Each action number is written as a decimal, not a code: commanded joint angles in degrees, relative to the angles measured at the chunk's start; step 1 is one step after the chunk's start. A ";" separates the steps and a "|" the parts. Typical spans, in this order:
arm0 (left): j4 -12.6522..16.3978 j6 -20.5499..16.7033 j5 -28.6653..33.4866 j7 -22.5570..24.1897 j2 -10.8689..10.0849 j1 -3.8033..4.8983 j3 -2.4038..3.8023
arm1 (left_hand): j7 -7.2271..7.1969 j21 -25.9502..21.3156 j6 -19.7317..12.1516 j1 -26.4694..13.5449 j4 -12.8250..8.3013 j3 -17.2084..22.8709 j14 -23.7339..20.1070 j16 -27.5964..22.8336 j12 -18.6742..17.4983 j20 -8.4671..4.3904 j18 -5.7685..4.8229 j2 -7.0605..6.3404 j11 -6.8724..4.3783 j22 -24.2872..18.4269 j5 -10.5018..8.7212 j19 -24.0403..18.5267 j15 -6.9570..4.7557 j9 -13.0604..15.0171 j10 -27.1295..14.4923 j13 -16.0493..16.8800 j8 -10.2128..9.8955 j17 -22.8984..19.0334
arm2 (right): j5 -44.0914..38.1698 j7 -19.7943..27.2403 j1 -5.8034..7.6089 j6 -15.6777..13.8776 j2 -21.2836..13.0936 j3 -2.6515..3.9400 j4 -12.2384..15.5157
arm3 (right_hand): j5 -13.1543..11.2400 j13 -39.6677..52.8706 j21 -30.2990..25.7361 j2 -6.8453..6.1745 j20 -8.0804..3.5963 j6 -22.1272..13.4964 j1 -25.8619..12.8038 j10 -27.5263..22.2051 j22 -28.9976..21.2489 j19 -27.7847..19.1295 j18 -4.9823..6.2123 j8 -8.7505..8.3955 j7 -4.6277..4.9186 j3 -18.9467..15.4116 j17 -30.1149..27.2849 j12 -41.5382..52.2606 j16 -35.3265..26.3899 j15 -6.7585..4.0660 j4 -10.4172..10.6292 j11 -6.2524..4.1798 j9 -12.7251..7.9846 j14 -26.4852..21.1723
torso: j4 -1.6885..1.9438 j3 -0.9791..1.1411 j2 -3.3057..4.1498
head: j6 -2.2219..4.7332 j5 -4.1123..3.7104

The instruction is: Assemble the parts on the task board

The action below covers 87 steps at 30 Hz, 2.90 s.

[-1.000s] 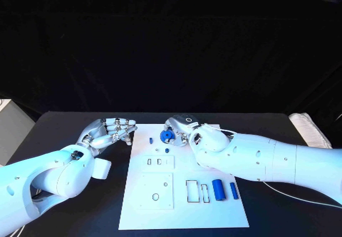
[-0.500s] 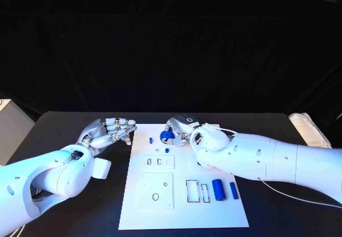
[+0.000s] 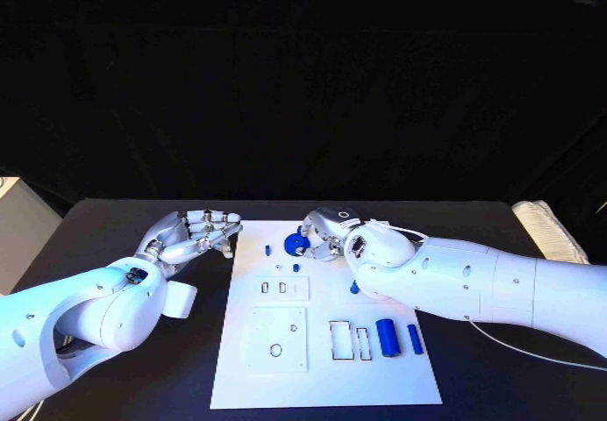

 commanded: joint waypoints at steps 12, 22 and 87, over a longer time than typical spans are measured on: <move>0.08 0.62 -0.20 0.30 -0.21 0.10 0.04 | 0.08 0.48 -0.47 -0.12 -0.06 0.44 -0.29 0.43 0.12 -0.12 0.80 0.28 0.07 0.13 -0.19 -0.43 0.02 0.12 -0.34 0.07 -0.20 -0.10 | 2.43 3.21 0.20 -9.12 -6.73 0.25 6.42 | 0.60 15.06 0.12 -0.97 0.00 0.68 0.58 6.01 15.08 5.89 -0.39 0.12 -0.12 1.14 15.09 0.12 0.24 -0.01 -0.57 -0.31 0.09 6.08 | -0.30 0.03 -0.07 | 0.34 -0.14; 0.01 0.80 -0.20 0.46 -0.26 0.09 0.03 | 0.08 0.56 -0.50 -0.15 -0.09 0.47 -0.31 0.47 0.13 -0.11 0.80 0.25 0.08 0.18 -0.18 -0.51 0.02 0.15 -0.36 0.08 -0.20 -0.13 | 20.63 16.14 2.66 -5.02 -17.86 0.61 11.13 | -4.32 15.06 0.12 -3.15 0.13 0.11 8.11 6.01 15.08 5.89 -0.39 -1.06 0.46 2.41 15.09 0.12 0.24 0.21 -3.52 0.19 -0.06 6.08 | -1.35 0.33 -0.34 | 0.61 -0.18; -1.28 1.46 -0.40 0.35 0.21 0.05 0.02 | 0.00 0.75 -0.57 -0.20 -0.19 0.54 -0.39 0.56 0.20 -0.10 0.81 0.17 0.04 0.30 -0.18 -0.70 0.01 0.25 -0.39 0.12 -0.18 -0.22 | 24.16 19.83 -1.00 4.80 -20.78 0.30 0.62 | -5.05 15.06 0.12 -0.74 -0.86 2.64 13.41 6.01 15.08 5.89 -0.39 -2.60 -0.20 1.61 15.09 0.12 0.24 -0.94 -3.78 -0.30 -0.17 6.08 | -1.40 0.47 -0.43 | -0.35 -0.48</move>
